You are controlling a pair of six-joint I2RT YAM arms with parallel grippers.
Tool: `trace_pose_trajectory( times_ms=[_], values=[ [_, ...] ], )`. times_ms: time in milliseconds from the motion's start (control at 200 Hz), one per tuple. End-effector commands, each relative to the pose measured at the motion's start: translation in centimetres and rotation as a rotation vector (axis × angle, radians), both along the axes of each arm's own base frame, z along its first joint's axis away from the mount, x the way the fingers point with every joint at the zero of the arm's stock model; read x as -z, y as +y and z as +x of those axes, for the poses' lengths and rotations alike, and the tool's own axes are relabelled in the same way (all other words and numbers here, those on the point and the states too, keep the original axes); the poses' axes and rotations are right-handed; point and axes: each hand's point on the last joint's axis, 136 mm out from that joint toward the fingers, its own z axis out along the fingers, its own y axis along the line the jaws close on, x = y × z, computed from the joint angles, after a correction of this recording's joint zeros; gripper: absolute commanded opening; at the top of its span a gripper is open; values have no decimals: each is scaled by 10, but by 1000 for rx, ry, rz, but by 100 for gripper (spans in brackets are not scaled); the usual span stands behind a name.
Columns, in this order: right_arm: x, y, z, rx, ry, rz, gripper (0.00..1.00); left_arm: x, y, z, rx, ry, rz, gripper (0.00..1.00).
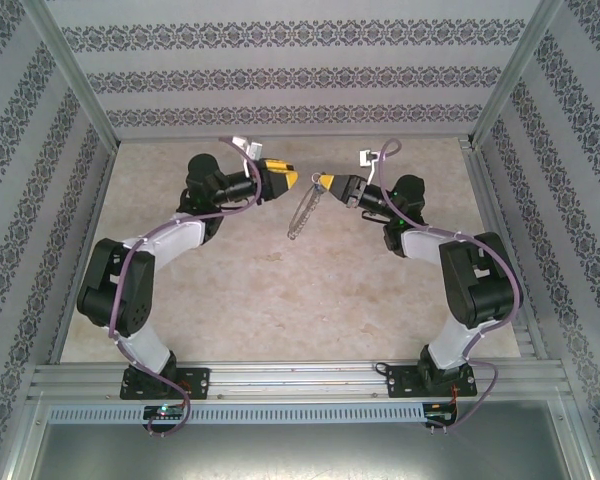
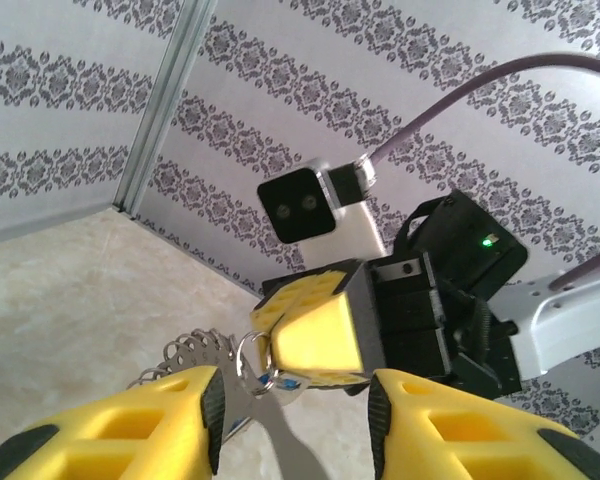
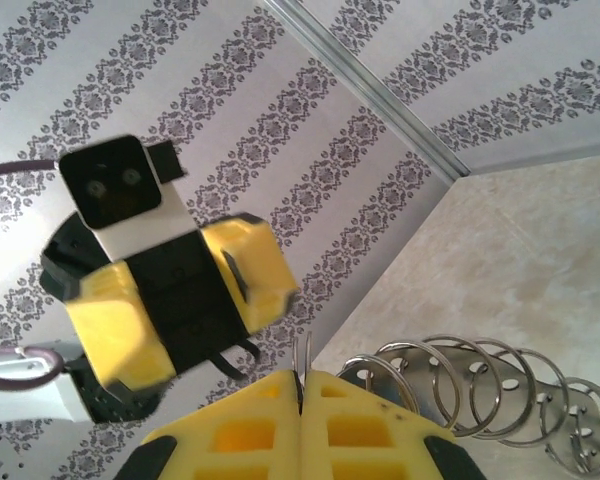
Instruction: Put the keys on the keyring
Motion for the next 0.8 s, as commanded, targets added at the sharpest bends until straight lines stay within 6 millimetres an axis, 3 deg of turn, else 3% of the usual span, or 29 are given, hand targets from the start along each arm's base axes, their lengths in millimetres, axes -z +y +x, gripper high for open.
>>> trace_pose_trajectory(
  times_ms=[0, 315, 794],
  values=[
    [-16, 1, -3, -63, -90, -12, 0, -12, -3, -11, 87, -12, 44, 45],
    [-19, 0, -5, -95, -98, -26, 0, 2, -11, 0, 153, 51, 155, 46],
    [-23, 12, -13, -138, -111, -26, 0, 13, -20, 10, 223, 109, 162, 40]
  ],
)
